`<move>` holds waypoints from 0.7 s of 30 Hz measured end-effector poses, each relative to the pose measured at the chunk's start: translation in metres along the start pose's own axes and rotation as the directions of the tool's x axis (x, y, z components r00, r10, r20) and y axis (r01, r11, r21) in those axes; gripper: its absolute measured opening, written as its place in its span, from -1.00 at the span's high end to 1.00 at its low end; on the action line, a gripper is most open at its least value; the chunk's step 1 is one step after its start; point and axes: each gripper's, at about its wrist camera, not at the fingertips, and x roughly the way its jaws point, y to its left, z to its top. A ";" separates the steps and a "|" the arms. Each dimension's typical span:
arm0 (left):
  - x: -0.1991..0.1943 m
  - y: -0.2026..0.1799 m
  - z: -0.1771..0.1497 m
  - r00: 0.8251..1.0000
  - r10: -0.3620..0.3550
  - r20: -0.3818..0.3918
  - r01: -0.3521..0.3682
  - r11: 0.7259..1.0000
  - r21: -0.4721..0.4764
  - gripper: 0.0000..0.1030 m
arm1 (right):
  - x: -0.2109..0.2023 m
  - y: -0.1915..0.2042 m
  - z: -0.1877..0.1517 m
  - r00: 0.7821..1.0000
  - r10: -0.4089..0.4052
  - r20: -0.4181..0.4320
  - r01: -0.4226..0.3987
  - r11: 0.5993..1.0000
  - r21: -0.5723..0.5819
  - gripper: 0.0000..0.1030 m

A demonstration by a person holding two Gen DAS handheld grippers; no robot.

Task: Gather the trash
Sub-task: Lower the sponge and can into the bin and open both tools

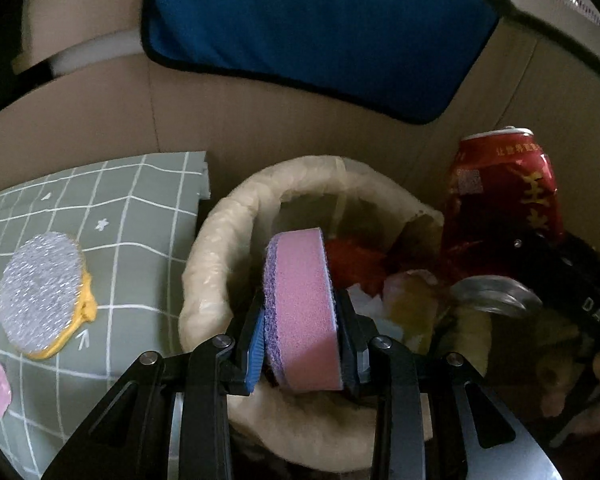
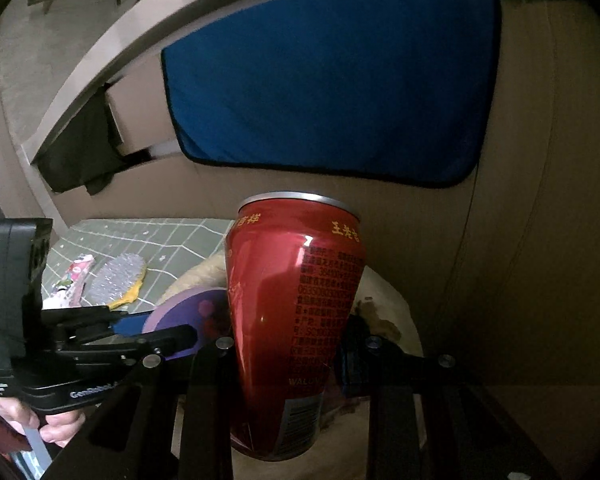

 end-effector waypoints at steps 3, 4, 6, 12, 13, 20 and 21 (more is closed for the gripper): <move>0.010 0.001 0.002 1.000 -0.006 -0.003 0.006 1.000 -0.001 0.37 | 0.010 -0.003 -0.002 1.000 -0.001 -0.018 0.001 1.000 0.003 0.52; 0.012 0.004 0.003 1.000 -0.024 -0.005 0.024 1.000 -0.014 0.37 | 0.013 -0.003 -0.002 1.000 -0.001 -0.025 0.001 1.000 0.004 0.52; 0.009 0.009 0.005 0.998 -0.068 0.012 0.068 0.997 -0.044 0.37 | 0.019 -0.003 -0.005 0.999 0.002 -0.039 -0.001 1.000 0.006 0.52; -0.022 0.030 0.009 0.987 -0.131 0.097 0.142 0.983 -0.117 0.10 | 0.029 0.000 -0.009 0.998 0.008 -0.058 -0.007 1.000 0.014 0.51; -0.029 0.033 0.008 0.985 -0.131 0.114 0.145 0.981 -0.132 0.08 | 0.030 0.001 -0.009 0.998 0.011 -0.058 -0.009 1.000 0.023 0.50; -0.072 0.036 -0.005 0.977 -0.073 0.200 0.099 0.988 -0.120 0.06 | 0.039 0.014 -0.016 0.995 -0.021 -0.095 0.021 1.000 -0.001 0.35; -0.078 0.035 -0.008 0.975 -0.068 0.209 0.094 0.989 -0.113 0.06 | 0.039 0.016 -0.017 0.995 -0.024 -0.098 0.024 1.000 -0.008 0.35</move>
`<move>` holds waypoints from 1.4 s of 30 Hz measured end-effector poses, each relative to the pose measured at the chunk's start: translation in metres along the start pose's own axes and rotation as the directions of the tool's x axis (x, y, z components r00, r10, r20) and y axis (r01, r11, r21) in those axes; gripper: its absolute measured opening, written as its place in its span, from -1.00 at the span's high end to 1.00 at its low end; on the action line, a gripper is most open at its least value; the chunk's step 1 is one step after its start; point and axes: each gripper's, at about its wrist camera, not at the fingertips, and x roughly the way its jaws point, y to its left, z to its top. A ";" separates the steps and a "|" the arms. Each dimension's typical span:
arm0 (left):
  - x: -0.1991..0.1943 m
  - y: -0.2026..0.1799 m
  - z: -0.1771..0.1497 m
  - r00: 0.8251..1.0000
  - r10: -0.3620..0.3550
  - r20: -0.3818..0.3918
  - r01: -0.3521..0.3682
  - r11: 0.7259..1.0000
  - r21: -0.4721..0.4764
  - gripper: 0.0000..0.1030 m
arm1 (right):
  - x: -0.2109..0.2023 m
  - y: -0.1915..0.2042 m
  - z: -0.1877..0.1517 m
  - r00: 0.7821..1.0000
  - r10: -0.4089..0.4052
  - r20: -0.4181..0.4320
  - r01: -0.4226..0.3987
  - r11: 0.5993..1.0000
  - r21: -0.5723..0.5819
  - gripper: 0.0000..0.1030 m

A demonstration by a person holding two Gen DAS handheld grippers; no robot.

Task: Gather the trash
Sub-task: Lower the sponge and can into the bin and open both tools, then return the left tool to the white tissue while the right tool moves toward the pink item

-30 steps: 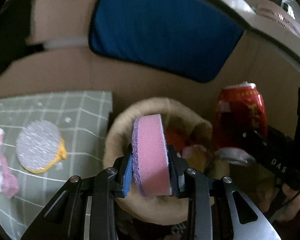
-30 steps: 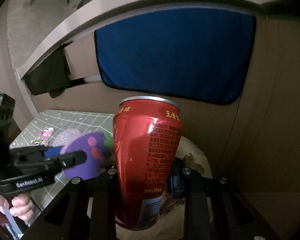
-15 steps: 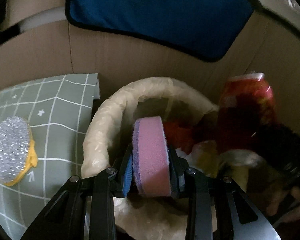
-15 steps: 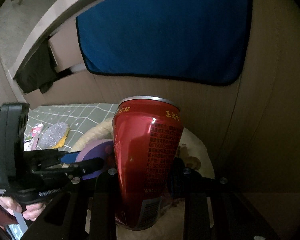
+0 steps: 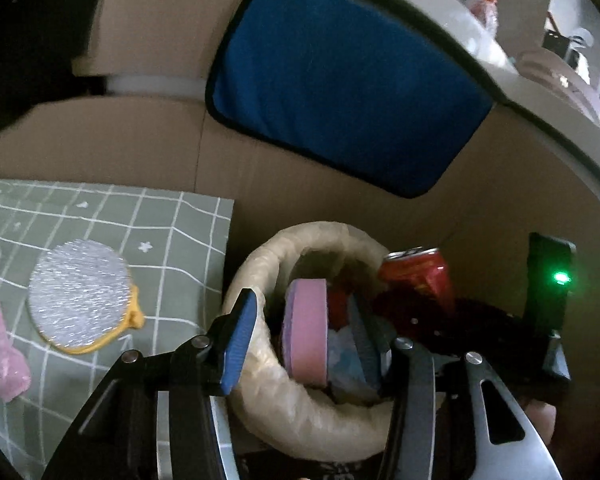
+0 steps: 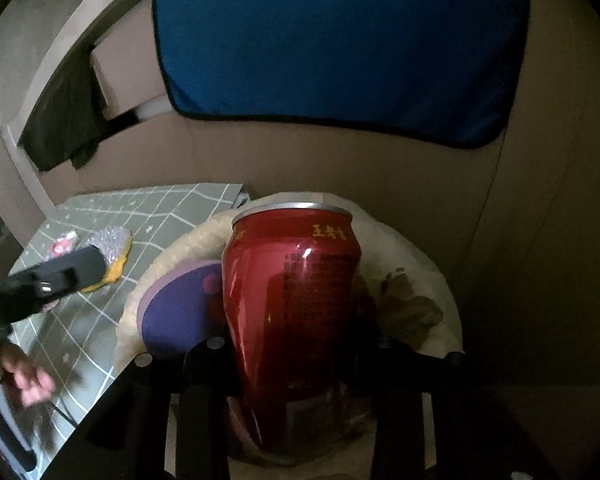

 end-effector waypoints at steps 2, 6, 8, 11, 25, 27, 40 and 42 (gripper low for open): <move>-0.011 -0.003 -0.003 1.000 0.013 0.014 -0.013 1.000 0.021 0.06 | 0.000 0.002 -0.001 1.000 -0.016 -0.004 0.016 1.000 -0.008 0.35; -0.030 -0.006 -0.005 0.998 0.042 0.043 -0.044 0.998 0.049 0.06 | -0.002 0.009 -0.002 0.999 -0.052 -0.003 0.052 0.998 -0.025 0.22; -0.038 -0.004 -0.006 0.997 0.052 0.053 -0.054 0.998 0.044 0.06 | -0.005 0.011 -0.001 0.999 -0.053 0.012 0.054 0.998 -0.024 0.01; -0.051 0.002 -0.007 0.995 0.068 0.067 -0.069 0.997 0.027 0.06 | -0.011 0.012 0.000 0.998 -0.060 0.028 0.061 0.998 -0.013 -0.06; -0.134 0.051 -0.017 0.966 0.173 0.192 -0.152 0.981 -0.119 0.06 | -0.056 0.039 0.009 0.995 -0.026 0.094 0.030 0.999 -0.035 -0.14; -0.148 0.056 -0.017 0.955 0.196 0.220 -0.170 0.977 -0.132 0.06 | -0.066 0.047 0.012 0.993 -0.029 0.118 0.036 0.998 -0.057 -0.14; -0.222 0.099 -0.028 0.861 0.380 0.338 -0.317 0.921 -0.228 0.06 | -0.116 0.137 0.023 0.959 -0.014 0.282 0.079 0.972 -0.220 -0.07; -0.230 0.109 -0.029 0.849 0.408 0.336 -0.341 0.909 -0.241 0.06 | -0.115 0.153 0.024 0.959 0.008 0.284 0.066 0.966 -0.250 -0.06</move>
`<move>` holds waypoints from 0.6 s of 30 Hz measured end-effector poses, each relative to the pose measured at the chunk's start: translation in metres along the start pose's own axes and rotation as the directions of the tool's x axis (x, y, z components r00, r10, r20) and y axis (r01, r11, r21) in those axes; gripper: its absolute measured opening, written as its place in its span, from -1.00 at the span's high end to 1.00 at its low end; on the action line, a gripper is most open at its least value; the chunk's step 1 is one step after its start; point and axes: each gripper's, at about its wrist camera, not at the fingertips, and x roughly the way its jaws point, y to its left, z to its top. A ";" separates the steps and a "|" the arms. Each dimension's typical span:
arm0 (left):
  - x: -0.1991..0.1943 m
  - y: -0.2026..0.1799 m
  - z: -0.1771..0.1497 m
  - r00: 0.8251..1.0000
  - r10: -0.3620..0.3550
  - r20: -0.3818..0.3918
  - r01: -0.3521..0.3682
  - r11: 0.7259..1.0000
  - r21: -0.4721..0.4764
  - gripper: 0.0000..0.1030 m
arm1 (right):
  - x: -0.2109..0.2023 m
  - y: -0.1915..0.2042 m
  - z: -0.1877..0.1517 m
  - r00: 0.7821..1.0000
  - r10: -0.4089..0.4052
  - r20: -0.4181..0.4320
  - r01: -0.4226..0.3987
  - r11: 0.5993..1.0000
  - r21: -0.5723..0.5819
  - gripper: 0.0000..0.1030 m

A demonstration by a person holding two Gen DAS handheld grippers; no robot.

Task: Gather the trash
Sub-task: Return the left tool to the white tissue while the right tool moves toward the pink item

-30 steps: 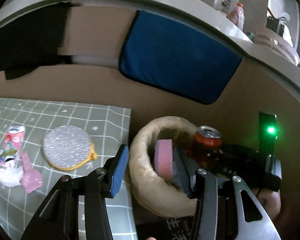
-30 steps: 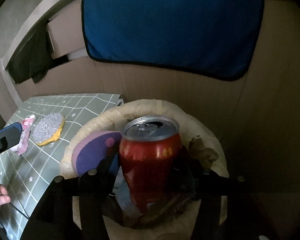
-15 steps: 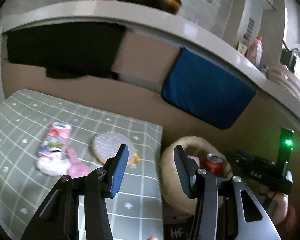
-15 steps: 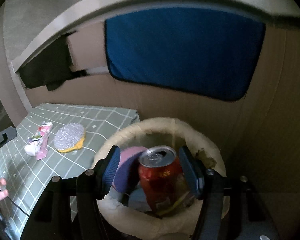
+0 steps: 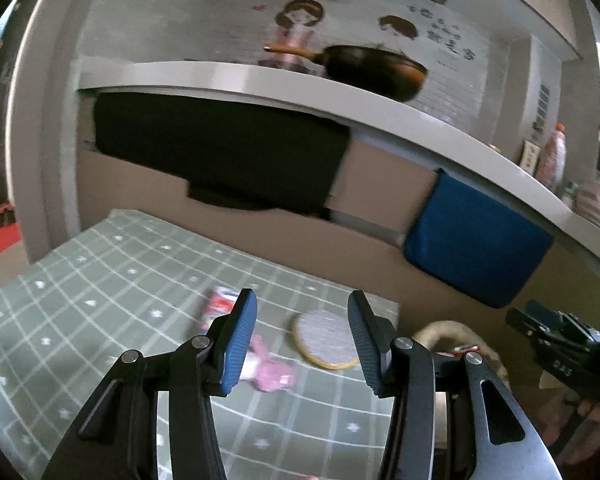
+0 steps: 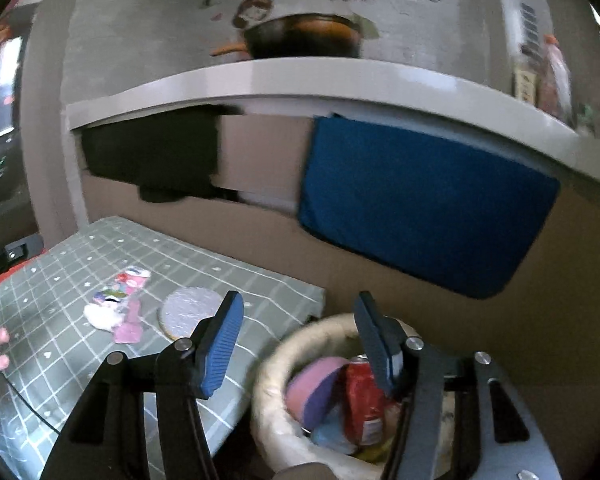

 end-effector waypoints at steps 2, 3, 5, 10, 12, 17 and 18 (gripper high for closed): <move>-0.001 0.012 0.001 0.999 0.035 -0.001 -0.035 0.999 0.000 0.06 | 0.004 0.015 0.004 0.998 0.055 -0.009 -0.055 0.998 -0.014 -0.04; -0.001 0.019 0.001 0.998 0.055 -0.002 -0.055 0.998 -0.001 0.06 | 0.007 0.024 0.006 0.997 0.080 -0.019 -0.080 0.997 -0.020 -0.03; 0.000 0.033 0.000 0.996 0.083 -0.010 -0.083 0.997 -0.007 0.06 | 0.013 0.037 0.008 0.994 0.104 -0.028 -0.105 0.994 -0.033 0.00; 0.014 0.071 -0.004 0.987 0.145 -0.062 -0.148 0.987 -0.055 0.06 | 0.033 0.061 0.006 0.982 0.175 -0.064 -0.178 0.984 -0.029 0.12; 0.024 0.084 -0.009 0.985 0.151 -0.087 -0.158 0.984 -0.079 0.06 | 0.044 0.066 0.003 0.976 0.199 -0.088 -0.201 0.979 -0.020 0.13; 0.060 0.100 -0.027 0.977 0.085 -0.198 -0.110 0.986 -0.124 0.06 | 0.070 0.075 -0.010 0.969 0.203 -0.141 -0.210 0.977 -0.036 0.13; 0.068 0.101 -0.032 0.972 0.072 -0.222 -0.102 0.987 -0.124 0.06 | 0.075 0.075 -0.012 0.967 0.206 -0.152 -0.214 0.976 -0.034 0.13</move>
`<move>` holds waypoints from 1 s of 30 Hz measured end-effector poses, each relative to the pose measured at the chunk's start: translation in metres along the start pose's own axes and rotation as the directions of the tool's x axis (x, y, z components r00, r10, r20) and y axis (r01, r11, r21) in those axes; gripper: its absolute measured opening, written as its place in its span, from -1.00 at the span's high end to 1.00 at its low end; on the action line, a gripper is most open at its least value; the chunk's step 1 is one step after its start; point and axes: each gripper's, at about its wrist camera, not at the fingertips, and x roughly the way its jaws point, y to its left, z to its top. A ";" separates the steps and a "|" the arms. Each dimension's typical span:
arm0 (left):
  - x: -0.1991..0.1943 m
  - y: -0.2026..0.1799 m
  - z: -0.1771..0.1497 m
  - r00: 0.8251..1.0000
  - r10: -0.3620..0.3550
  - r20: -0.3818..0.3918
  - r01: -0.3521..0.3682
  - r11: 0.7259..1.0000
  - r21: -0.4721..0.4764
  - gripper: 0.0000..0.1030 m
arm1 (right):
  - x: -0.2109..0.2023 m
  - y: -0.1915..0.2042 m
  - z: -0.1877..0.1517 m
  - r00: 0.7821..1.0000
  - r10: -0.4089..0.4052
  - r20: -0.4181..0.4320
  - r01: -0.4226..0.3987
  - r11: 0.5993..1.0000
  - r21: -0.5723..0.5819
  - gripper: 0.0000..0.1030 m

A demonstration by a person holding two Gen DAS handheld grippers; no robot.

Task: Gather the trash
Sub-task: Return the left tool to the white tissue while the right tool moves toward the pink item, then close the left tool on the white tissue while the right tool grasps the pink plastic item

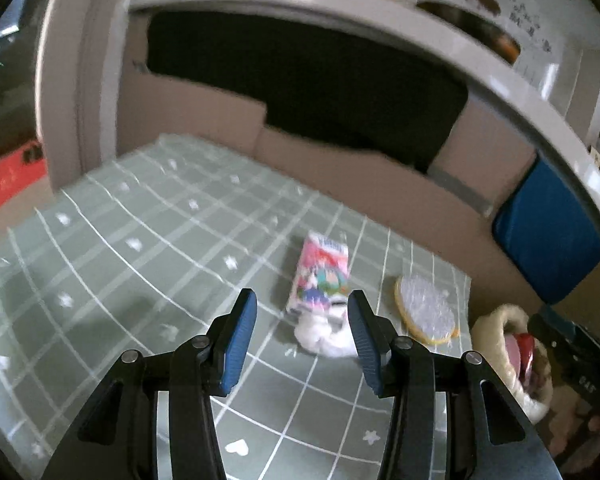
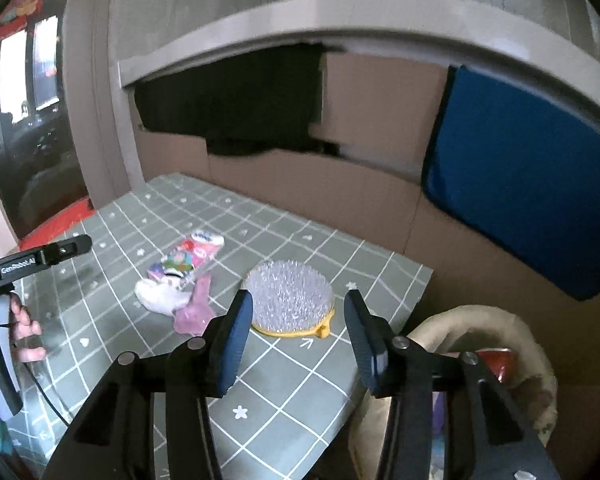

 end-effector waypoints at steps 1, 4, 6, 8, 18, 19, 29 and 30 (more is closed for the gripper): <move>0.009 -0.001 -0.004 1.000 -0.009 -0.022 0.009 1.000 0.006 0.06 | 0.006 -0.001 -0.002 1.000 0.006 -0.014 -0.006 1.000 0.003 0.13; 0.029 -0.006 -0.013 0.997 -0.033 -0.076 0.035 0.999 0.029 0.06 | 0.024 -0.004 -0.007 0.999 0.020 -0.049 -0.020 1.000 0.011 0.13; 0.041 -0.010 -0.017 0.993 -0.037 -0.109 0.041 0.999 0.031 0.06 | 0.035 -0.006 -0.012 0.997 0.026 -0.073 -0.025 1.000 0.017 0.13; 0.051 -0.014 -0.017 0.991 -0.032 -0.128 0.036 0.999 0.024 0.06 | 0.044 -0.007 -0.016 0.995 0.039 -0.089 -0.037 0.999 0.027 0.13; 0.084 -0.018 -0.019 0.979 0.014 -0.201 -0.026 0.998 -0.054 0.22 | 0.067 -0.005 -0.025 0.986 0.097 -0.133 -0.094 0.995 0.035 0.13; 0.082 -0.019 -0.020 0.979 0.021 -0.201 -0.030 0.999 -0.043 0.43 | 0.068 -0.003 -0.024 0.985 0.112 -0.134 -0.109 0.994 0.030 0.13; 0.023 0.017 -0.016 0.997 0.044 -0.062 -0.049 0.995 -0.087 0.49 | 0.088 0.063 -0.016 0.960 0.224 -0.171 -0.240 0.968 -0.079 0.12; 0.016 0.022 -0.013 0.998 0.056 -0.037 -0.059 0.994 -0.087 0.49 | 0.092 0.068 -0.016 0.957 0.227 -0.179 -0.246 0.965 -0.087 0.12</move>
